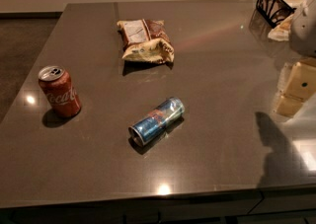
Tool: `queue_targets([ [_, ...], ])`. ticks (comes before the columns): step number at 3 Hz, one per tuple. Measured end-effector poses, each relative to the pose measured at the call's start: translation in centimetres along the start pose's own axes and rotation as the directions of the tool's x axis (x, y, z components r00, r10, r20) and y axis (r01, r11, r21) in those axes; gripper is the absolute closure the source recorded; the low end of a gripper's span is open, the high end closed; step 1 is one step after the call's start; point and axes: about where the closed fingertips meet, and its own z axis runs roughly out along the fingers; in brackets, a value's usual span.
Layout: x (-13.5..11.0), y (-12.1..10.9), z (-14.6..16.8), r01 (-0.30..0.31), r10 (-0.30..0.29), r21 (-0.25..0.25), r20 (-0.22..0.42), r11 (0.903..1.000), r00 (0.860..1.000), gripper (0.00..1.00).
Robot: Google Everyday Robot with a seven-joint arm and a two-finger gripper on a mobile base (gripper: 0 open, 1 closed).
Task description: Pick redbull can
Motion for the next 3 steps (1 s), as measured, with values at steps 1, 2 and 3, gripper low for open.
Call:
queue_targets([
  [1,0.0,0.0,0.0,0.0,0.0,0.0,0.0,1.0,1.0,0.0],
  [2,-1.9,0.1,0.4,0.07,-0.07,0.007,0.021,0.9976,0.997,0.0],
  [3,-4.8,0.1,1.6,0.181,-0.181,0.008,0.053,0.9835,0.982,0.0],
])
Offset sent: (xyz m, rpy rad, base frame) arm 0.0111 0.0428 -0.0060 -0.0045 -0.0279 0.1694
